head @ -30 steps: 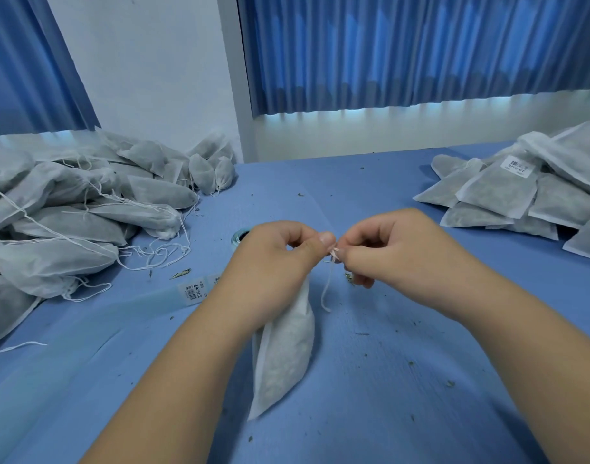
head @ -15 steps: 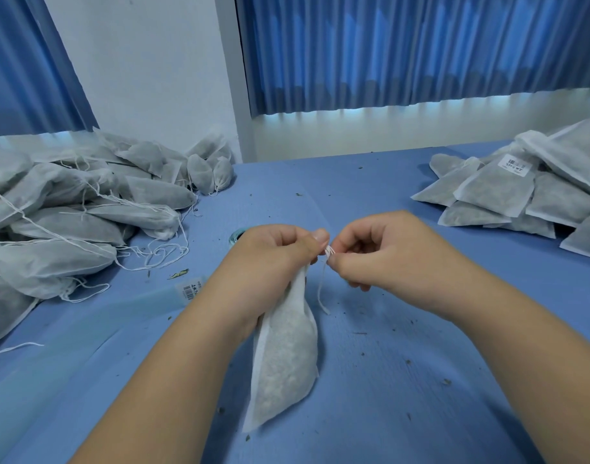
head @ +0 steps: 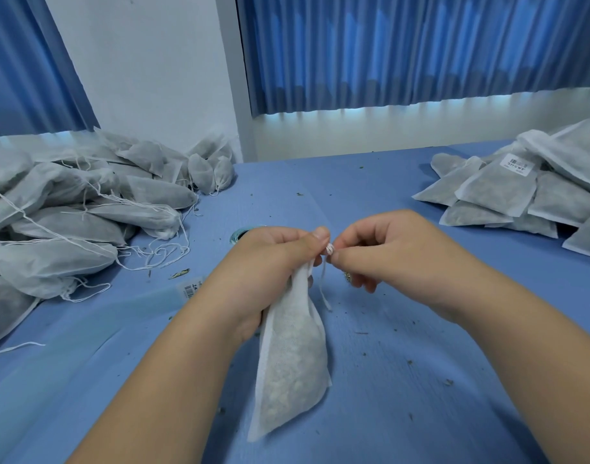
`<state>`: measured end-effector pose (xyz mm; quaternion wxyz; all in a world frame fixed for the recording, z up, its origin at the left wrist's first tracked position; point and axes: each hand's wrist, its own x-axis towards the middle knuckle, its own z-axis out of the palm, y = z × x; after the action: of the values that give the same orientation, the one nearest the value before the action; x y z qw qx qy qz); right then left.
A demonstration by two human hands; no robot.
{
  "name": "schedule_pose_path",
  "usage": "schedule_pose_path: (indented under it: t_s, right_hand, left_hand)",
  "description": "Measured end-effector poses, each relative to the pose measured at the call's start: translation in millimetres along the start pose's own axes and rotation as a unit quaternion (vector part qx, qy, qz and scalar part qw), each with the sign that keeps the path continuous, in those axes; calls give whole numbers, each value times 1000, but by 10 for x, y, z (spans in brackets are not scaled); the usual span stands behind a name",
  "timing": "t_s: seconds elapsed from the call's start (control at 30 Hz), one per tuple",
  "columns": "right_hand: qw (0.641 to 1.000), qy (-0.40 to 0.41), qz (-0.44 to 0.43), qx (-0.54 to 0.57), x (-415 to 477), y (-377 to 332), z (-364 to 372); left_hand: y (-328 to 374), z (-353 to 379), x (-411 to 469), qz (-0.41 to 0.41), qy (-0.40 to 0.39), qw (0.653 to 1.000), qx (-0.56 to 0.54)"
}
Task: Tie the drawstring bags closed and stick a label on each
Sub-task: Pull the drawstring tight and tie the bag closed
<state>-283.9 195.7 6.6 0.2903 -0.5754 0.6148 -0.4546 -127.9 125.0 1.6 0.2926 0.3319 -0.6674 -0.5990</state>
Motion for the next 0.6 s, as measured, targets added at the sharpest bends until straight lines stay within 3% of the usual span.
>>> schedule_pose_path:
  t_s: [0.17, 0.3, 0.6]
  right_hand:
    - [995, -40, 18, 84, -11, -27, -39]
    - [996, -33, 17, 81, -22, -34, -29]
    - [981, 158, -67, -88, 21, 36, 170]
  left_hand:
    - [6, -7, -15, -7, -42, 998, -56]
    - [2, 7, -7, -5, -50, 996, -75]
    - [-33, 108, 21, -8, 45, 998, -52]
